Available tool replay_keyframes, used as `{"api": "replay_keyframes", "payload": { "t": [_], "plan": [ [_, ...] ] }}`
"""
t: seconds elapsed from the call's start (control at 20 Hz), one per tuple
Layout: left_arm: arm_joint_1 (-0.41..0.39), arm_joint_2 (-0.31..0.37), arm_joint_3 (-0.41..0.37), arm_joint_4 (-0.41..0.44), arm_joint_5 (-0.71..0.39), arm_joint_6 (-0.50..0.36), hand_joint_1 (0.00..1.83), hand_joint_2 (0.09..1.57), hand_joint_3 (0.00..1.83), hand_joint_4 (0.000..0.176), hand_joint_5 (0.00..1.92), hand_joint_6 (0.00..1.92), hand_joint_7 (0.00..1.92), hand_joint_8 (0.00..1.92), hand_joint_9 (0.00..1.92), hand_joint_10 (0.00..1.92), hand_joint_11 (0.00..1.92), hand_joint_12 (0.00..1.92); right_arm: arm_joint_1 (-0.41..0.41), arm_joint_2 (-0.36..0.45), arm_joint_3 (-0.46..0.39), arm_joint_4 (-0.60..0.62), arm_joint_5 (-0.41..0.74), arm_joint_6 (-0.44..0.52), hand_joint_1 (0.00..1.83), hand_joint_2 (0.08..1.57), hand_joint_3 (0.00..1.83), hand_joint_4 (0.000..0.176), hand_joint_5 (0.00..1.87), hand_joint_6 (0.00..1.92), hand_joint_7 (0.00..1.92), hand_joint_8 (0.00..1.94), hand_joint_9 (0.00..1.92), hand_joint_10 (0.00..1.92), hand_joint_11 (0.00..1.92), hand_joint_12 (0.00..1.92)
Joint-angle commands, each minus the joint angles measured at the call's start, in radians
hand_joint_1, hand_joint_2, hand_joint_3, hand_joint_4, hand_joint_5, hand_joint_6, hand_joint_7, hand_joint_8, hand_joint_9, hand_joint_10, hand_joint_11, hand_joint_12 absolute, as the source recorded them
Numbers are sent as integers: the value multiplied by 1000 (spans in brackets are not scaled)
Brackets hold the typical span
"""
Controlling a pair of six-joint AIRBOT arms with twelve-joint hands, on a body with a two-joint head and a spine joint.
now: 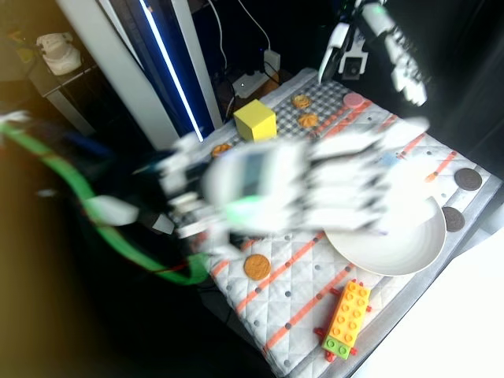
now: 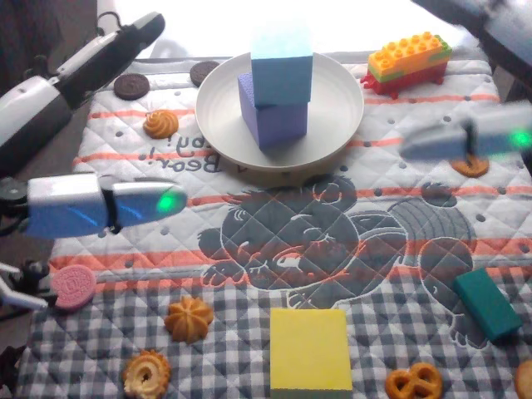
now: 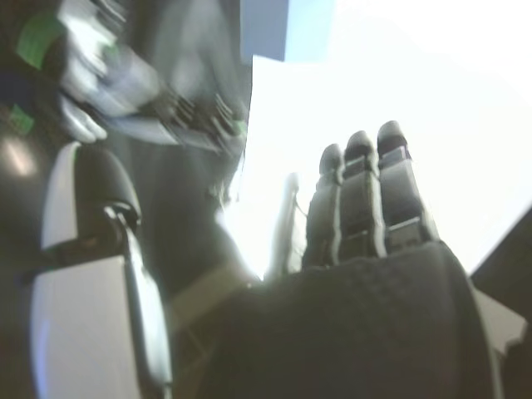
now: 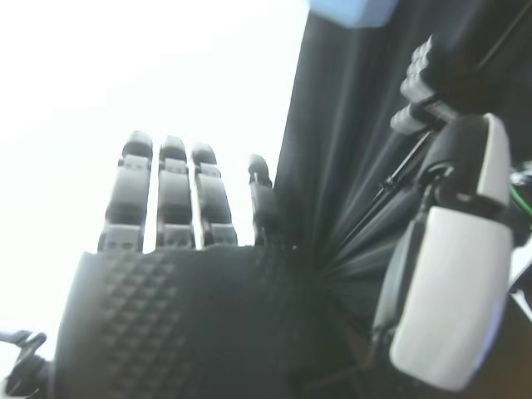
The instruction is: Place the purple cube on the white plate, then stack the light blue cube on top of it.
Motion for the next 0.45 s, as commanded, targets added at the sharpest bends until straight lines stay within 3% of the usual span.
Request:
{"api": "replay_keyframes", "payload": {
  "t": [0.0,0.05,0.15,0.25,0.35,0.4],
  "plan": [
    [10,16,4,-5,-174,-71,791,830,0,174,0,0,0,0,0,0,0,0,-19,20,-17,41,223,4,562,761,0,176,0,0,0,0,0,0,0,0],
    [52,21,10,-5,-228,-158,754,846,0,167,0,0,0,0,0,0,0,0,-127,62,-64,96,314,4,575,802,11,176,0,0,0,0,0,0,0,0],
    [129,27,15,-29,-342,-290,803,859,0,176,0,0,0,0,0,0,0,0,-222,97,-101,154,415,12,594,766,0,176,0,0,0,0,0,0,0,0],
    [231,36,14,-74,-494,-408,658,939,29,176,0,0,0,0,0,0,0,0,-323,125,-144,216,533,12,643,809,9,176,0,0,0,0,0,0,0,0],
    [305,36,15,-119,-629,-505,697,996,16,176,0,0,0,0,0,0,0,0,-413,145,-180,259,641,12,681,829,15,176,0,0,0,0,0,0,0,0],
    [324,29,20,-146,-635,-585,588,957,0,172,0,0,0,0,0,0,0,0,-459,160,-203,269,691,12,769,806,2,176,0,0,0,0,0,0,0,0]
  ]
}}
